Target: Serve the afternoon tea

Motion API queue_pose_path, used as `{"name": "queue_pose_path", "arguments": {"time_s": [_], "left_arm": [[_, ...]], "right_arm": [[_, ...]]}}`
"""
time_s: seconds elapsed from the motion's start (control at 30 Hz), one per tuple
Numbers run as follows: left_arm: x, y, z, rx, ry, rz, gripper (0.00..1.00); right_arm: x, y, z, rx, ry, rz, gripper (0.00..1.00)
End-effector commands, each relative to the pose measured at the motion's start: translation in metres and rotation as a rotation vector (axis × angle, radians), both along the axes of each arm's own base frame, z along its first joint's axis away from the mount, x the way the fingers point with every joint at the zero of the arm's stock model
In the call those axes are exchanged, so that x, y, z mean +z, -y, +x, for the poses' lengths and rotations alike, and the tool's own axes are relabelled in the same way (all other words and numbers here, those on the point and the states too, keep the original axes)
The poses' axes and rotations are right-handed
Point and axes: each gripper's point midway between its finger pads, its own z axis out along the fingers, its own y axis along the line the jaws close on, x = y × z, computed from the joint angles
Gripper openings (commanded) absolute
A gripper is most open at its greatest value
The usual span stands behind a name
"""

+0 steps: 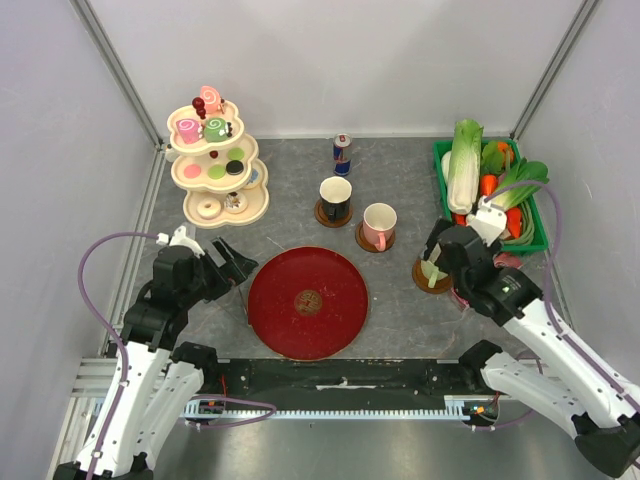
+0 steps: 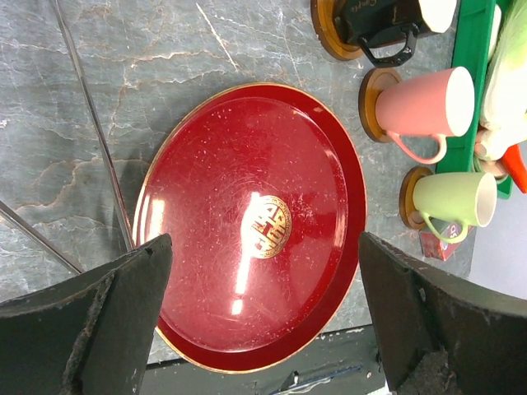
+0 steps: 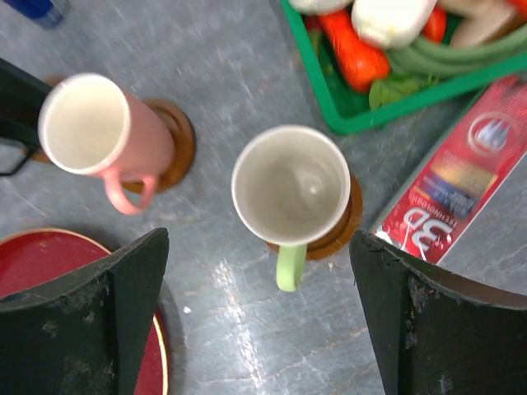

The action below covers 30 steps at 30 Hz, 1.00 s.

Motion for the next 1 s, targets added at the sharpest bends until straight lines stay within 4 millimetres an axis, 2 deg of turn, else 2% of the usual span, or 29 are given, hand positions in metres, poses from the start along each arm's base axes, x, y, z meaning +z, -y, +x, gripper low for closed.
{"name": "queue_pose_path", "arguments": {"time_s": [0.0,0.1,0.17,0.27,0.4,0.47,0.53,0.63,0.77,0.87,0.97], "left_arm": [[0.022,0.004,0.0,-0.057,0.071,0.006,0.99],[0.023,0.008,0.001,-0.085,0.075,0.009,0.99],[0.02,0.01,0.002,-0.103,0.059,0.012,0.99],[0.015,0.009,0.004,-0.099,0.036,0.022,0.99],[0.016,0.007,0.006,-0.081,0.041,0.024,0.99],[0.016,0.004,0.007,-0.067,0.045,0.033,0.99],[0.014,0.0,0.008,-0.043,0.039,0.048,0.99],[0.013,-0.004,0.008,-0.026,0.037,0.062,0.99],[0.019,-0.01,0.007,0.001,0.056,0.082,0.99],[0.025,-0.015,0.006,0.015,0.073,0.095,0.99],[0.026,-0.014,0.006,0.014,0.08,0.093,0.99]], "right_arm": [[0.061,0.015,0.01,-0.043,0.126,-0.051,0.98],[0.088,0.01,0.023,-0.036,0.162,-0.072,0.98],[0.093,0.002,0.035,-0.017,0.151,-0.07,0.98],[0.081,0.002,0.065,0.007,0.084,-0.048,0.98],[0.071,0.043,0.106,-0.092,0.088,0.006,0.98],[0.066,0.06,0.12,-0.096,0.102,0.094,0.98],[0.058,0.091,0.129,-0.162,0.113,0.153,0.98],[0.042,0.131,0.128,-0.251,0.079,0.137,0.98],[0.041,0.172,0.104,-0.392,0.064,-0.023,0.98],[0.05,0.187,0.085,-0.469,0.086,-0.094,0.98],[0.058,0.187,0.082,-0.472,0.112,-0.1,0.98]]}}
